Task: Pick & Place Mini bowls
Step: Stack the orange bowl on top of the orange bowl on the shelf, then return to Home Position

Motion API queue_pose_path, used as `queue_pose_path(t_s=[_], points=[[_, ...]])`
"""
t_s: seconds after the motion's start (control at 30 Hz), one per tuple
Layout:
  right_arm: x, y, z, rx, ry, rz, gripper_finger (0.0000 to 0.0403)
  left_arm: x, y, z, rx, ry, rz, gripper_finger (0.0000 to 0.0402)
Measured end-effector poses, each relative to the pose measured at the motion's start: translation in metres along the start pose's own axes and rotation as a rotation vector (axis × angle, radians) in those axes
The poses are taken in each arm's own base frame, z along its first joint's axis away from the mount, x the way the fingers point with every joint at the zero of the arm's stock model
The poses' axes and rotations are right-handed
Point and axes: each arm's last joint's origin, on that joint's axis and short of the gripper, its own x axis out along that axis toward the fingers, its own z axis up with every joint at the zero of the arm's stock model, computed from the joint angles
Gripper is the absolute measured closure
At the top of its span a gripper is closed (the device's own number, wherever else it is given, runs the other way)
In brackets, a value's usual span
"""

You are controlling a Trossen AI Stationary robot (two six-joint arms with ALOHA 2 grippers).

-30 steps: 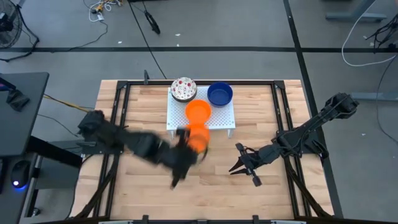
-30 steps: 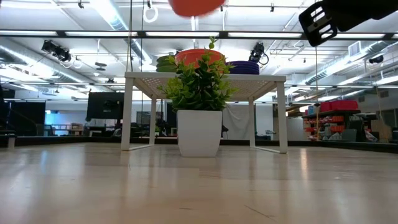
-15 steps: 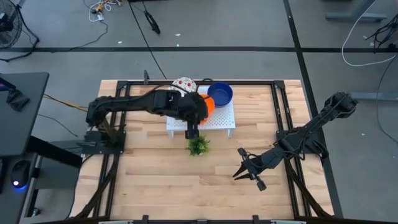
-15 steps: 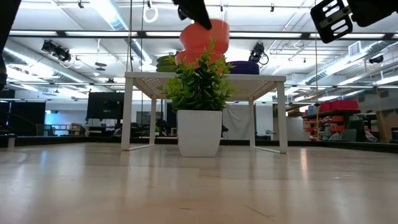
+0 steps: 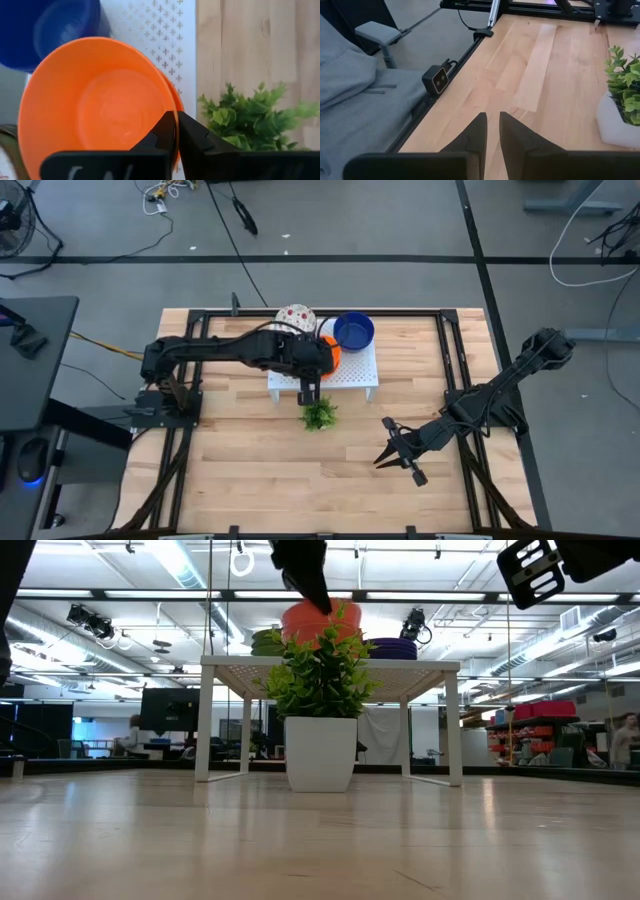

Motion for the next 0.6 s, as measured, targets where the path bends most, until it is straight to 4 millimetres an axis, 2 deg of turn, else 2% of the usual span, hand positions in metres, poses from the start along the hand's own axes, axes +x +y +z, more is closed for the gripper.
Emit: queue_pose_path(t_s=[0.1, 0.33, 0.43, 0.6], points=[[0.0, -0.0001, 0.0001, 0.0, -0.001, 0.0, 0.0351, 0.0046, -0.0013, -0.0048, 0.008, 0.033, -0.002, 0.0379], [0.0, -0.0002, 0.0, 0.0, 0.0, -0.001, 0.0351, 0.0041, -0.001, -0.002, 0.007, 0.005, 0.0, 0.0369], [0.0, -0.0001, 0.0, 0.0, 0.0, 0.0, 0.0351, 0.0041, -0.0011, -0.002, 0.006, 0.005, -0.004, 0.034], [0.0, -0.0002, 0.0, 0.0, 0.0, -0.001, 0.0351, 0.0038, -0.001, -0.0019, 0.002, 0.005, -0.004, 0.0269]])
